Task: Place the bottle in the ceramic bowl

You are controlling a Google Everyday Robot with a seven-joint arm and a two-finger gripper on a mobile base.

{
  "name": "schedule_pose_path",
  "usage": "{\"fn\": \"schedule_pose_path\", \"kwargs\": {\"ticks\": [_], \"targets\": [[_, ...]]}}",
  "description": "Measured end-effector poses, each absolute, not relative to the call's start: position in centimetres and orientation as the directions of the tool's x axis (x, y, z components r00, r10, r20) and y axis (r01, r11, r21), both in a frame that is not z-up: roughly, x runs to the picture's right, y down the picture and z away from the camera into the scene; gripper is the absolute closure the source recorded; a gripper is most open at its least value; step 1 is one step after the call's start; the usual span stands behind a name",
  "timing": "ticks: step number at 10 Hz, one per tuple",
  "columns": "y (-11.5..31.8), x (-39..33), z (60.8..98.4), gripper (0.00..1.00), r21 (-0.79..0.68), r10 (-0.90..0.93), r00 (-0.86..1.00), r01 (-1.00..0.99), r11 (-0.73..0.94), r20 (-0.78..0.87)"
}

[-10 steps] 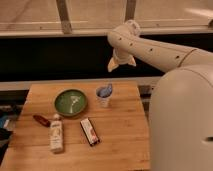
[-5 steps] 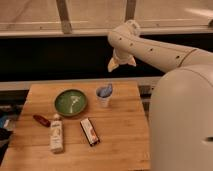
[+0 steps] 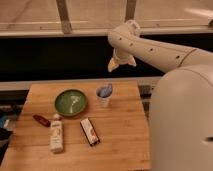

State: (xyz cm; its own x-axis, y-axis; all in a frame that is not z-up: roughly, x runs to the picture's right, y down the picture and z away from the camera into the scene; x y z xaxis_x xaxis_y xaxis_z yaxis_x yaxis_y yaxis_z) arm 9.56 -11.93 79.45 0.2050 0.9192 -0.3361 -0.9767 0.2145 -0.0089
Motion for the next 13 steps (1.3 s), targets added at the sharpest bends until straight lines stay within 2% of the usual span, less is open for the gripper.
{"fn": "schedule_pose_path", "kwargs": {"ticks": [10, 13], "targets": [[-11.9, 9.5, 79.4, 0.2, -0.008, 0.919, 0.211, -0.975, 0.221, -0.334], [-11.1, 5.9, 78.5, 0.2, -0.053, 0.897, 0.302, -0.952, 0.301, -0.322]]}}
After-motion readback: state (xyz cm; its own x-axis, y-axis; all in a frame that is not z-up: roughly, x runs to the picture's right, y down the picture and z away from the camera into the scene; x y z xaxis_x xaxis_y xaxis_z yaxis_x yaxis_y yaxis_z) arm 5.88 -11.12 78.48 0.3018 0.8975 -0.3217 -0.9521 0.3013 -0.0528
